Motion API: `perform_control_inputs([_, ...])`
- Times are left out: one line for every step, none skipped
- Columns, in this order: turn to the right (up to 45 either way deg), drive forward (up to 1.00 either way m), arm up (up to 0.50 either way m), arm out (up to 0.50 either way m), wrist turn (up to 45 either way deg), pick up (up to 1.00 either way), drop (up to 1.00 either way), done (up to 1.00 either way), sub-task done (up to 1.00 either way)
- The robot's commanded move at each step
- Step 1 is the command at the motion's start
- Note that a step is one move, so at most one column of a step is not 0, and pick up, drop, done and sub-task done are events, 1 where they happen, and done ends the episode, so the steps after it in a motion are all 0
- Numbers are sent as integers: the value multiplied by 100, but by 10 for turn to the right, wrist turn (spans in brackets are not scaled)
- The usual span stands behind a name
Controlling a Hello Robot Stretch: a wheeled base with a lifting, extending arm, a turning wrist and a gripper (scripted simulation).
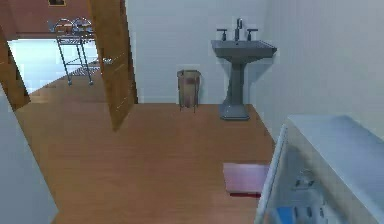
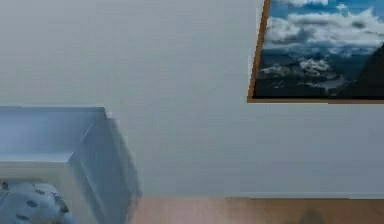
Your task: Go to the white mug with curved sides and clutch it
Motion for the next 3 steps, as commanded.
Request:
perform_control_inputs([450,0,0,0,0,0,0,0,0])
perform_control_inputs([0,5,0,0,0,0,0,0,0])
perform_control_inputs([-450,0,0,0,0,0,0,0,0])
